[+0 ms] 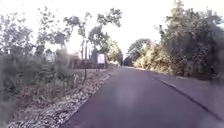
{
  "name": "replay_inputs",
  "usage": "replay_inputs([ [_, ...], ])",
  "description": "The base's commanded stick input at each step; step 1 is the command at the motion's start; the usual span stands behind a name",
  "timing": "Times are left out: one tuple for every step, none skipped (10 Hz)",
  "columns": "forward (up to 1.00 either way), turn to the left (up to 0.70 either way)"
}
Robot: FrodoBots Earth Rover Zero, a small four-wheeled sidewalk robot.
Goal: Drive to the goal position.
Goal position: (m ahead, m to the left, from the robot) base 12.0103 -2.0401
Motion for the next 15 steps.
replay_inputs([
  [1.00, 0.00],
  [1.00, 0.00],
  [1.00, 0.00],
  [1.00, 0.00],
  [1.00, 0.00],
  [1.00, 0.00],
  [1.00, 0.00],
  [1.00, 0.00],
  [1.00, 0.00],
  [1.00, 0.00],
  [1.00, 0.00],
  [1.00, 0.00],
  [1.00, 0.00],
  [1.00, 0.00],
  [1.00, 0.00],
])
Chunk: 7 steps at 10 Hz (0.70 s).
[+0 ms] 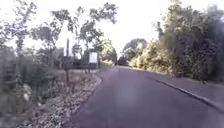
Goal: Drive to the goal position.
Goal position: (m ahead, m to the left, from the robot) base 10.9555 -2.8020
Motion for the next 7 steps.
replay_inputs([
  [1.00, 0.00],
  [1.00, -0.06],
  [1.00, -0.12],
  [1.00, -0.19],
  [1.00, -0.25],
  [1.00, -0.31],
  [1.00, -0.37],
])
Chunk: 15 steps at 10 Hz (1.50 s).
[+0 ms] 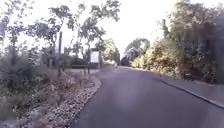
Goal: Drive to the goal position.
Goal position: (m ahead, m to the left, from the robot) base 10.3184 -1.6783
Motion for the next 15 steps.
replay_inputs([
  [1.00, -0.40],
  [1.00, -0.40],
  [1.00, -0.40],
  [1.00, -0.40],
  [1.00, -0.40],
  [1.00, -0.36],
  [1.00, -0.16],
  [1.00, -0.02],
  [1.00, -0.01],
  [1.00, 0.00],
  [1.00, 0.00],
  [1.00, 0.00],
  [1.00, 0.00],
  [1.00, 0.00],
  [1.00, 0.00],
])
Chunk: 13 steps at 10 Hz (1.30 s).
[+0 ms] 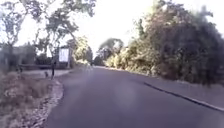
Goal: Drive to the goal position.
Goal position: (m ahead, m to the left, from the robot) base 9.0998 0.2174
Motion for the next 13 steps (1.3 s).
replay_inputs([
  [1.00, 0.00],
  [1.00, 0.00],
  [1.00, 0.00],
  [1.00, 0.01],
  [1.00, 0.03],
  [1.00, 0.04],
  [1.00, 0.06],
  [1.00, 0.34],
  [1.00, 0.25],
  [1.00, 0.06],
  [1.00, 0.00],
  [1.00, 0.00],
  [1.00, 0.00],
])
